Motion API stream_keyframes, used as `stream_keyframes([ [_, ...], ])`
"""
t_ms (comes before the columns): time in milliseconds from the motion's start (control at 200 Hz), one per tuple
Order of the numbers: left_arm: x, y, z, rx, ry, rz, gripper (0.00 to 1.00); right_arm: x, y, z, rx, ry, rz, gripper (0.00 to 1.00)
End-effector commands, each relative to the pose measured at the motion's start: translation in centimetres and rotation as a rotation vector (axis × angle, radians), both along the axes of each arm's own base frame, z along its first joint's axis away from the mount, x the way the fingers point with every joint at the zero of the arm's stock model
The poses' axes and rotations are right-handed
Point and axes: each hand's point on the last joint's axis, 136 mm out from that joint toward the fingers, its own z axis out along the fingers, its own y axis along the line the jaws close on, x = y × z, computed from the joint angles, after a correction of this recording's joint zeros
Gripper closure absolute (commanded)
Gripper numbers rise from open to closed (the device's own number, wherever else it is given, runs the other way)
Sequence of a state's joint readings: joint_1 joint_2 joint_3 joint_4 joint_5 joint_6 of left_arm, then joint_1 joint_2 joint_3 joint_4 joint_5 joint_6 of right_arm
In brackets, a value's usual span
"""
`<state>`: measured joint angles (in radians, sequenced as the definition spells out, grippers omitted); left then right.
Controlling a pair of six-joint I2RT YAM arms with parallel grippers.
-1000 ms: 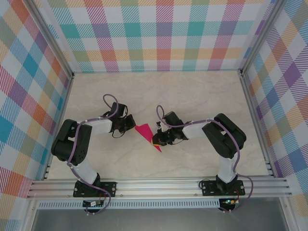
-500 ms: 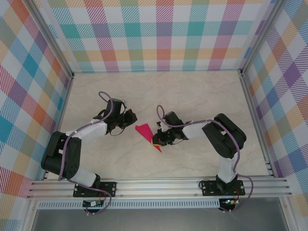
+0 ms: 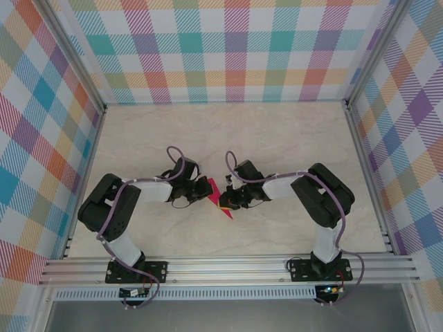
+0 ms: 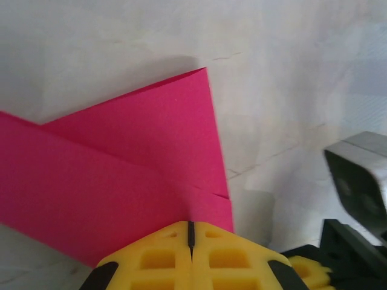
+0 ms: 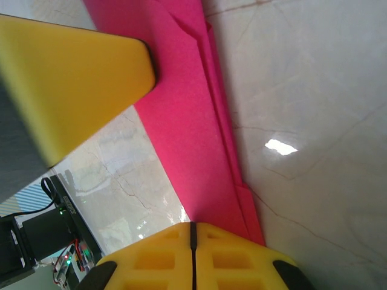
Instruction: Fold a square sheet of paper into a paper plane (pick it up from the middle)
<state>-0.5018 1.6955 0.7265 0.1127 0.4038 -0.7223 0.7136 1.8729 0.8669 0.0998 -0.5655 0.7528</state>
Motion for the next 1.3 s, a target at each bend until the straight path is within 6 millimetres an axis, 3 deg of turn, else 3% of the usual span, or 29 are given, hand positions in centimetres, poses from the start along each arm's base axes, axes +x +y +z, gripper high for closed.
stream_keyframes([
  [0, -0.3, 0.8, -1.7, 0.051, 0.018, 0.018, 1.00, -1.5, -1.6, -1.0, -0.082, 0.074, -0.019, 0.92],
  [165, -0.8, 1.6, -3.2, 0.098, 0.043, 0.031, 1.00, -1.1, -0.6, 2.2, -0.019, 0.019, 0.023, 0.89],
  [290, -0.9, 1.6, -3.5, 0.100, 0.048, 0.028, 1.00, -0.7, 0.2, 3.1, -0.014, 0.000, 0.056, 0.88],
  [445, -0.9, 1.7, -3.4, 0.104, 0.048, 0.024, 1.00, -1.1, 0.2, 1.7, -0.055, 0.026, 0.080, 0.88],
  [755, -0.9, 3.0, -4.1, 0.172, 0.048, 0.043, 1.00, -3.9, -3.8, -2.3, -0.192, 0.093, 0.089, 0.88],
  [985, -0.9, 3.5, -4.5, 0.186, 0.052, 0.041, 1.00, -5.9, -4.8, -2.7, -0.139, 0.139, 0.078, 0.87],
  [1300, -0.9, 3.4, -4.7, 0.193, 0.057, 0.017, 1.00, -7.1, -6.6, -2.6, -0.120, 0.158, 0.042, 0.87],
])
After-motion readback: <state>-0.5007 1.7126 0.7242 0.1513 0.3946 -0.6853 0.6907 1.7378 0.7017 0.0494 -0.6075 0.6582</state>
